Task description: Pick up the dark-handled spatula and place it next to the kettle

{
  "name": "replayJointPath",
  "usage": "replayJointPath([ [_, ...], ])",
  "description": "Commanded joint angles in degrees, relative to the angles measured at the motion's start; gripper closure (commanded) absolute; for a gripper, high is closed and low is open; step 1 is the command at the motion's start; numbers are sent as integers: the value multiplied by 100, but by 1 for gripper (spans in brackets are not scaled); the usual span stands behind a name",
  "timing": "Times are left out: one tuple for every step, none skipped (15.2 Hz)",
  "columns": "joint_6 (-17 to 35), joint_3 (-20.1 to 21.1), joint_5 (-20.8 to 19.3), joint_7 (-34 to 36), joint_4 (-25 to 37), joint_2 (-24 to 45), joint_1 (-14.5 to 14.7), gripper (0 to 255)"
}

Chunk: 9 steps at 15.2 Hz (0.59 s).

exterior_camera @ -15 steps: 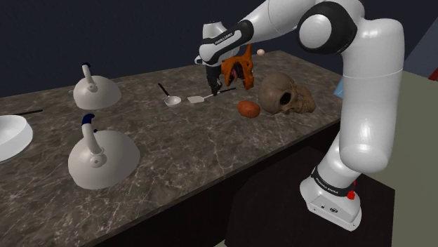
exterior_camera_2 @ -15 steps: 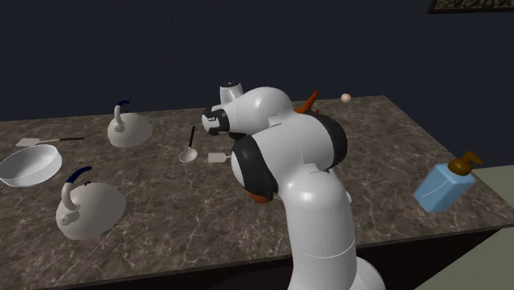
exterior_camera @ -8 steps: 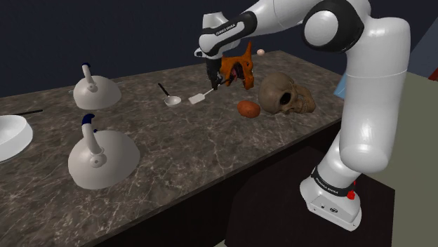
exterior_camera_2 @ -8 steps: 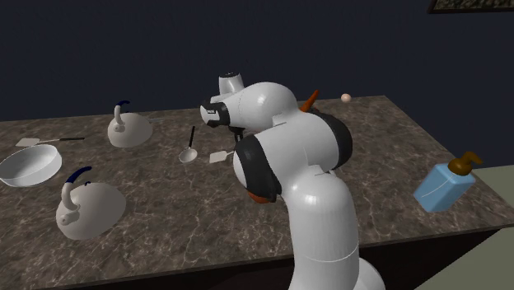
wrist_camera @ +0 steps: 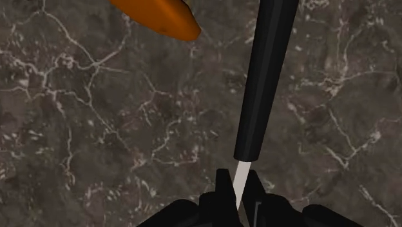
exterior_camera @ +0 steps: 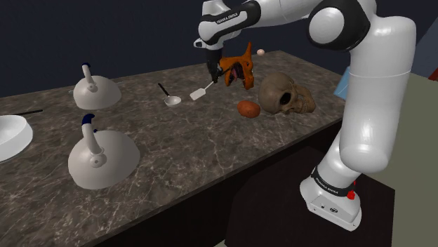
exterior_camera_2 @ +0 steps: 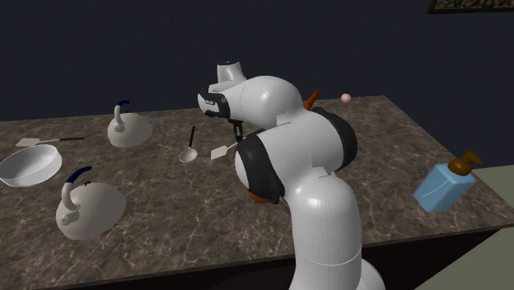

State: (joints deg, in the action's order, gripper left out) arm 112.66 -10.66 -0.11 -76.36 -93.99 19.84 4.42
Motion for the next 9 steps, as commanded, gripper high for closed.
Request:
replayJointPath([
  [-141, -6, -8, -9, 90, -50, -3, 255],
  [-211, -8, -11, -10, 143, -68, -3, 255],
  [-282, -9, -13, -11, 198, -84, -2, 255],
  [-352, -10, -16, -13, 254, -98, -2, 255],
  [-424, -12, -18, -15, 312, -112, -3, 255],
  [-496, -13, -20, -17, 372, -125, -3, 255],
  [-568, -14, -21, -19, 433, -136, -3, 255],
  [-641, -15, -23, -21, 496, -146, -4, 255],
  [-714, -16, -24, -23, 561, -154, -5, 255],
])
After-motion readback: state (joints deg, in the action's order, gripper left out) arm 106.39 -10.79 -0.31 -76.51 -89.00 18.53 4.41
